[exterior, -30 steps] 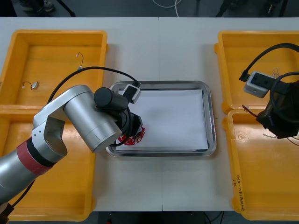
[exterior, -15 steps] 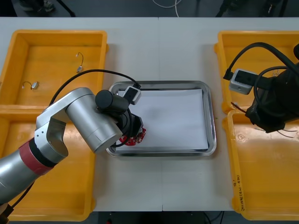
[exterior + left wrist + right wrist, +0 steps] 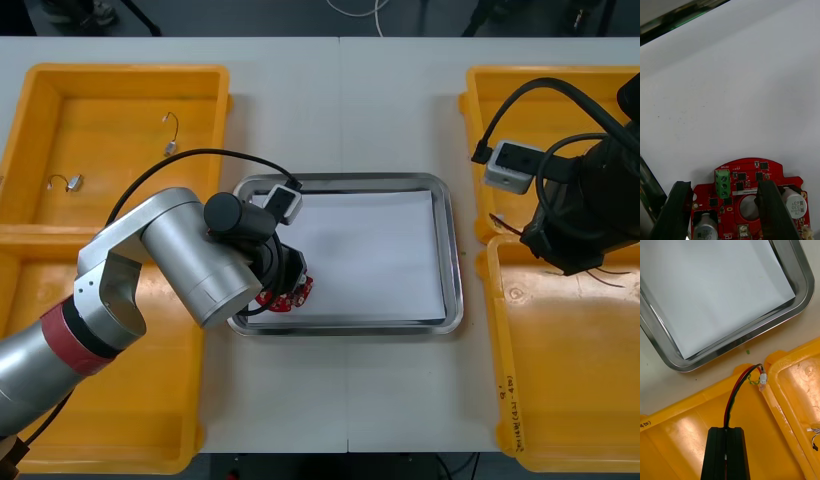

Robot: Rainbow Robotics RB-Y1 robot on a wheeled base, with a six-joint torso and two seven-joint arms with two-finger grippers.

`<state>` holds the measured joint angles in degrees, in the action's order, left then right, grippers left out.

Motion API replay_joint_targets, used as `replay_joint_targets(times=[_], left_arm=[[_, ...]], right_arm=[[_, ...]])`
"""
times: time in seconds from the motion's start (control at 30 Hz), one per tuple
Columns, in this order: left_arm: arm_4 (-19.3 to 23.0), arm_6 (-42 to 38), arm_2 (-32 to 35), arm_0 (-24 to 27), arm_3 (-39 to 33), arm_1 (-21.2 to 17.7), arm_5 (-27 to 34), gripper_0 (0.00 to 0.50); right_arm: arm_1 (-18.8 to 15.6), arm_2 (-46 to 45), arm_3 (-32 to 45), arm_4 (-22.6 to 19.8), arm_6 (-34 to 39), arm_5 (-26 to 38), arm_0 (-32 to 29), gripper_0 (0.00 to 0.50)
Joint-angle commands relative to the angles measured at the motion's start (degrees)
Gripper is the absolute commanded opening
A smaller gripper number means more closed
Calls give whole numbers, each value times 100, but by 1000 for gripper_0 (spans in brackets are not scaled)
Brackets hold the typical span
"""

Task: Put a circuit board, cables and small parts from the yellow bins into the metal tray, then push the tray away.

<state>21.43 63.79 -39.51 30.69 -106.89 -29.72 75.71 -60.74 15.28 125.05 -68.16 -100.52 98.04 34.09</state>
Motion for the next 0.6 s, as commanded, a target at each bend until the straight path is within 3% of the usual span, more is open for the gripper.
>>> replay_joint_targets(times=[0.03,0.33,0.6], left_arm=[[90,-649,-22,139,-122,107,-74,500],[441,-666,541,262,-676,98,542,500],[881,-666,1314,376,-1264,-60,1517,500]], right_arm=[[-263,36,-42,-57,33,39,221,0],[-263,36,-42,-48,33,39,221,0],[-184,36,-42,-92,-11,31,212,0]])
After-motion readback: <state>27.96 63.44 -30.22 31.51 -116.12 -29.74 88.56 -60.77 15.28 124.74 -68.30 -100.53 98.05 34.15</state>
